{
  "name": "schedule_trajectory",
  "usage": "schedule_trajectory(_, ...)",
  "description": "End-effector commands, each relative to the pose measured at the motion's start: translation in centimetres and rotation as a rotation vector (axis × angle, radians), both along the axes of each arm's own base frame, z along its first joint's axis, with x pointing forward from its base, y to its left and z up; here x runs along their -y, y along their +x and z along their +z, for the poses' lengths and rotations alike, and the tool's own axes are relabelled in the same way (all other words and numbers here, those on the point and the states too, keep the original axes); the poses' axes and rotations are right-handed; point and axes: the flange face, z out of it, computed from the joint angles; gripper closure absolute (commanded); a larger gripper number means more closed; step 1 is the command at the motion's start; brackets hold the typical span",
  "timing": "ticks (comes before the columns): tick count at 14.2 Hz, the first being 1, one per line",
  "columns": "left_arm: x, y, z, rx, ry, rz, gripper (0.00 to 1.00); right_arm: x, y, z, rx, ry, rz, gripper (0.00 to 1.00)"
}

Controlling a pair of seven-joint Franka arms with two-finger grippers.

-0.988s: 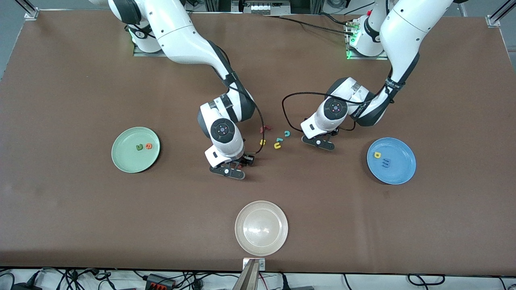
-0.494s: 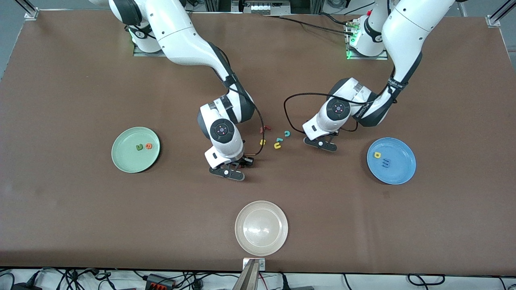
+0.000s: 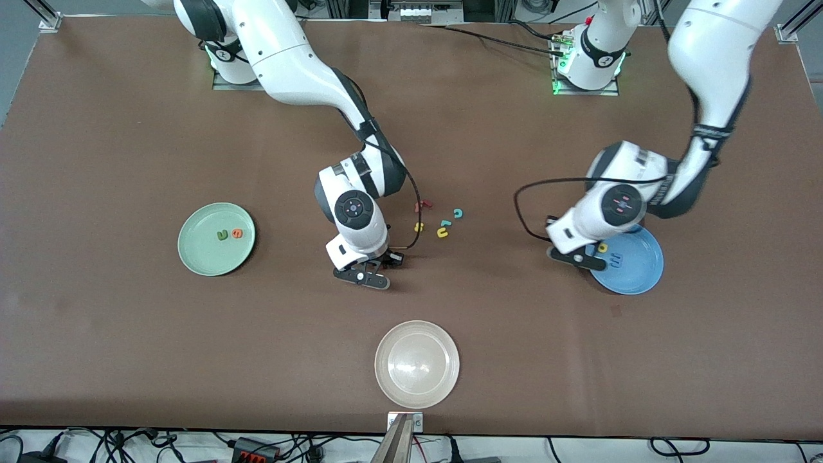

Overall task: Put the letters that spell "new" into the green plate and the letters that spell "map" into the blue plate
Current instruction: 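Drop the pink letter on the green plate while the left gripper drops the teal letter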

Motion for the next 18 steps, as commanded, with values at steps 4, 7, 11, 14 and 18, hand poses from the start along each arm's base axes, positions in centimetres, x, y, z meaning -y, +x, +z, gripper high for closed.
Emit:
schedule_trajectory(4,-9.1,3.3,0.0,-0.062,0.005,-0.034,0.76,13.7,3.3,9.1,-0.200,-0.147,0.092,1.00)
schedule_trajectory(7,-12.4,3.2,-3.9,-0.085,0.055,-0.057,0.71,25.5,2.5,11.7,-0.233,-0.175,0.209,1.00)
schedule_trajectory(11,-13.5,3.4,-3.6,-0.072,0.048,-0.040,0.00,37.8,1.8,11.7,-0.269,-0.147,0.323,1.00)
schedule_trajectory(14,-12.8,5.1,0.2,-0.031,0.049,-0.032,0.00,41.3,1.0,8.9,-0.261,-0.152,0.308,1.00)
schedule_trajectory(18,-10.9,7.5,8.9,-0.037,0.061,-0.018,0.00,41.6,-1.1,3.9,-0.218,-0.189,0.319,1.00)
